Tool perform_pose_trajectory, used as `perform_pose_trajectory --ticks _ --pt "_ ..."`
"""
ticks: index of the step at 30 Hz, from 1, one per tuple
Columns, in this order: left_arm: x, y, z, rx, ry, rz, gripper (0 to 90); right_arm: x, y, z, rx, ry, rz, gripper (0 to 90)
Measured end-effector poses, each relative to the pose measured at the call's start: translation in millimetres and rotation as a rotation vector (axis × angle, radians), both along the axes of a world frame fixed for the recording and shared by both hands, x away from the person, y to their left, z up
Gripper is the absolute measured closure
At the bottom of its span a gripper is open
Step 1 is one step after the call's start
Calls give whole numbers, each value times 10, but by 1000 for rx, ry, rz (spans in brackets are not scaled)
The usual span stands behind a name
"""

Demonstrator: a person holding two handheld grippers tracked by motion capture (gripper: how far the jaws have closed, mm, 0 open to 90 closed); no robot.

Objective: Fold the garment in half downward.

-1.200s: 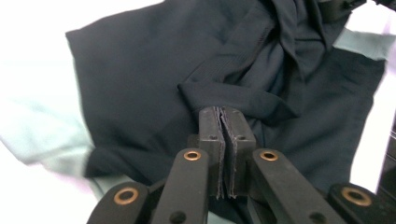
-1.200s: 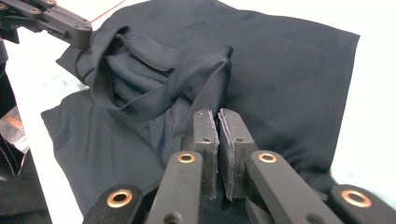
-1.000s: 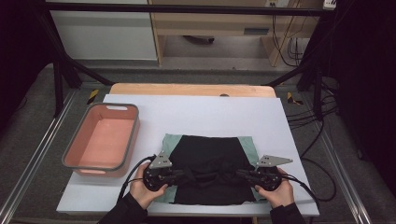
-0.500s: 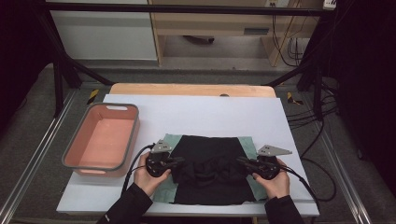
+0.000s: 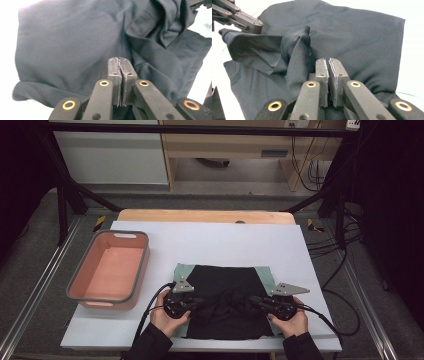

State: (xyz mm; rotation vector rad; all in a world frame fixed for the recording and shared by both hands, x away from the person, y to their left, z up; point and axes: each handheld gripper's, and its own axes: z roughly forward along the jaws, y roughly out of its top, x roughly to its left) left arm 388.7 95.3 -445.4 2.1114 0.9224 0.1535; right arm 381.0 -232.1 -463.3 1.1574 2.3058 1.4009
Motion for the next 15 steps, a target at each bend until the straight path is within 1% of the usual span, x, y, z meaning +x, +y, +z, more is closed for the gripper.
perform_pose_trajectory --ticks 1,2,3,4,5,7,8,9,11,12,14,15 --pt "-11 -10 -15 2 6 -5 889 -6 3 -1 0 0 1 863" --pt "-24 -19 -33 3 24 -14 890 -12 8 -2 5 -2 0 864" --pt "-39 -23 -52 2 31 -10 892 -20 13 -2 11 0 -1 864" --pt "-57 -24 -66 13 31 -10 892 -27 15 -1 12 -3 2 865" --pt "-74 -18 -81 10 31 -12 892 -37 18 2 18 -2 3 865" --pt "-101 4 -122 10 49 -20 892 -63 18 9 25 -4 4 866" --pt "-125 19 -142 12 46 -10 892 -72 16 12 28 -9 9 866" --pt "-152 32 -155 26 45 -16 892 -87 15 16 30 -8 11 866" --pt "-213 72 -181 27 46 -20 890 -124 12 24 34 -11 16 864" --pt "-245 96 -187 32 41 -18 889 -146 10 28 32 -6 20 861" --pt "-313 146 -192 32 14 3 874 -187 3 25 29 -7 28 851" --pt "-341 170 -196 28 8 7 861 -206 0 19 22 -4 29 844"
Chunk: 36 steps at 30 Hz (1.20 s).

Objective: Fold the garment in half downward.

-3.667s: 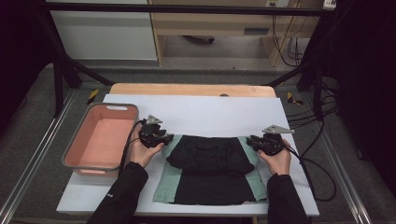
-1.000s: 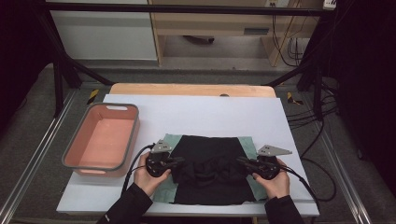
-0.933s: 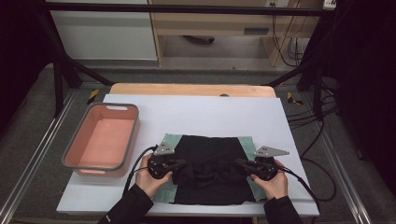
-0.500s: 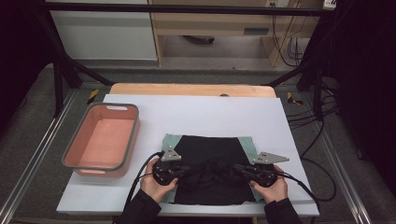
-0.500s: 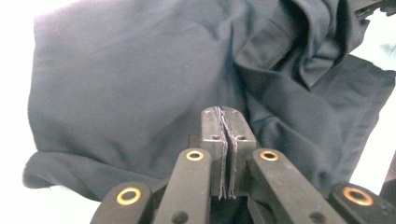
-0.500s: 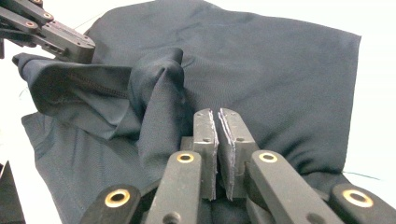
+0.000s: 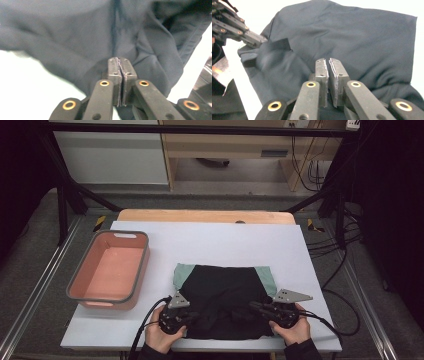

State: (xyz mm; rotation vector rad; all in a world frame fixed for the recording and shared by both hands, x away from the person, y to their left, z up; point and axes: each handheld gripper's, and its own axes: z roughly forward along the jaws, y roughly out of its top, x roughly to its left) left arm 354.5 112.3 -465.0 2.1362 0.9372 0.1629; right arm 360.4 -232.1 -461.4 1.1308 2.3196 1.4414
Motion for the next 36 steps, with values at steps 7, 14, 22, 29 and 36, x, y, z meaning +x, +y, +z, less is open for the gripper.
perform_pose_trajectory --ticks 7,14,22,29,36 --pt "-94 131 -53 -18 -35 107 597 -98 -25 -34 -51 -10 -19 661" --pt "-99 222 -148 -55 -6 164 514 -188 -81 -56 -78 -10 -67 498" --pt "-96 130 -181 -50 -26 183 747 -207 -126 -174 -106 73 -111 517" --pt "-122 168 -206 -92 -33 190 882 -192 -46 -263 -90 98 -121 796" --pt "-175 282 -196 -123 -36 186 889 -202 -157 -149 -86 117 -104 882"
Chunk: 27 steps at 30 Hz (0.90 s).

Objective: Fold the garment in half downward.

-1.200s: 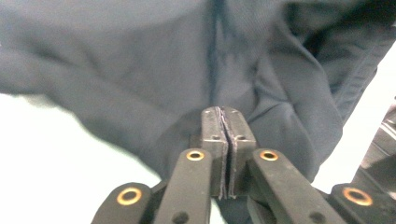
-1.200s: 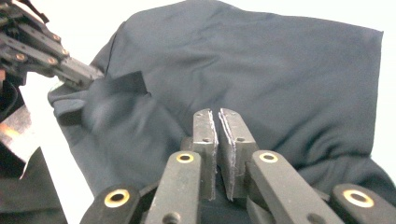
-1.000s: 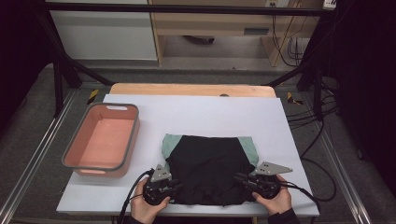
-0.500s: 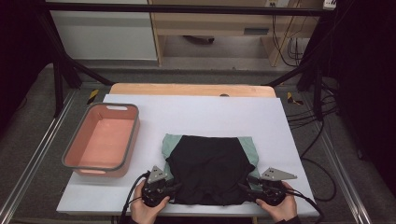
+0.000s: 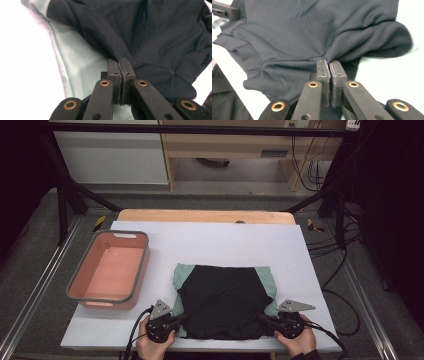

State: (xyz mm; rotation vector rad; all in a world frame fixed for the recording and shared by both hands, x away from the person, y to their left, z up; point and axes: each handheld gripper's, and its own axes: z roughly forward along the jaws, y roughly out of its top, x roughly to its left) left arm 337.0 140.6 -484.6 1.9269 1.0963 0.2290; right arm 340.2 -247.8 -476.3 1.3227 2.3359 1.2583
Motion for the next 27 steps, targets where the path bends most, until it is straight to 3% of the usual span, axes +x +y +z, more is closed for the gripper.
perform_pose_trajectory --ticks 4,8,12,17,23,27 --pt "-35 -40 -1 1 -1 -15 888 -19 -91 75 4 12 -4 883" --pt "-39 -72 12 3 -5 -19 888 -28 -126 99 -26 29 -23 881" --pt "-2 -65 15 24 -14 -11 887 0 -120 54 -97 21 -37 886" --pt "3 -62 21 3 -39 -36 858 12 -130 49 -61 -4 -32 835" --pt "62 24 109 -4 -73 -44 663 20 -147 102 13 -81 -30 656" --pt "121 69 185 26 -120 -41 505 40 -113 139 33 -120 -14 523"
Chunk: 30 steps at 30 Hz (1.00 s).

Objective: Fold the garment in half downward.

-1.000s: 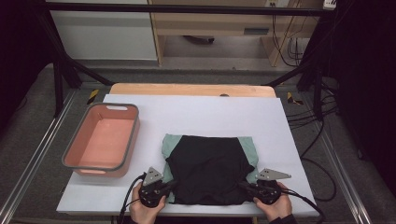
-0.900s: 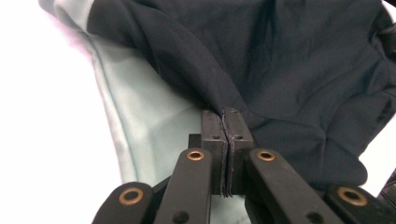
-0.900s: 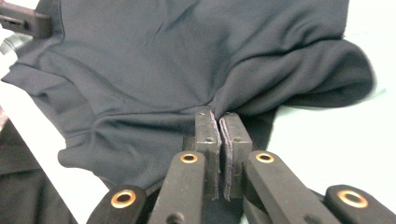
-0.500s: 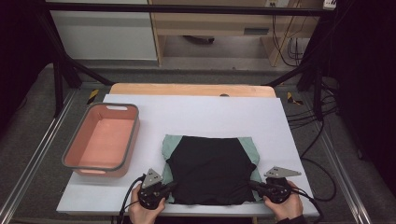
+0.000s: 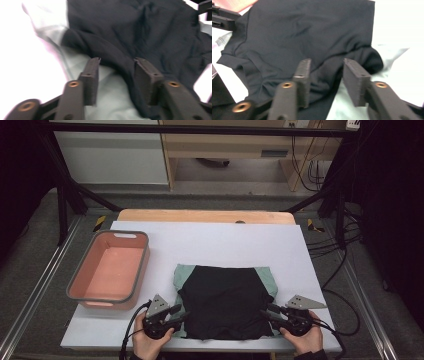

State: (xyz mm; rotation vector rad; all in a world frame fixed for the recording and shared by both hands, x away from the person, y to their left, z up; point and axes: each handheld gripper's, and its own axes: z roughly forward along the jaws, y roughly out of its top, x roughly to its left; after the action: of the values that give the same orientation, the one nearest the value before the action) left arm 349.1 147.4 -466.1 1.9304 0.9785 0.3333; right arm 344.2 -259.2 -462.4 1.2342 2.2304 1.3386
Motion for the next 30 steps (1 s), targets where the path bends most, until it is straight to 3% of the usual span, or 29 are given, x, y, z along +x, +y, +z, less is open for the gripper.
perform_pose_trajectory --ticks 4,6,10,13,20,30 --pt "81 43 47 -33 -23 -32 350 35 38 30 -1 -37 17 413" --pt "133 69 59 -29 -26 -48 268 61 59 41 1 -53 19 340" --pt "194 106 79 -17 -27 -34 165 110 90 64 -18 -66 18 257" --pt "227 110 84 -4 -21 -37 105 137 112 84 -28 -77 20 231" --pt "306 81 137 15 -4 -85 46 200 144 127 -12 -79 19 173" --pt "467 31 231 21 32 -73 39 251 179 115 -35 -66 18 119"
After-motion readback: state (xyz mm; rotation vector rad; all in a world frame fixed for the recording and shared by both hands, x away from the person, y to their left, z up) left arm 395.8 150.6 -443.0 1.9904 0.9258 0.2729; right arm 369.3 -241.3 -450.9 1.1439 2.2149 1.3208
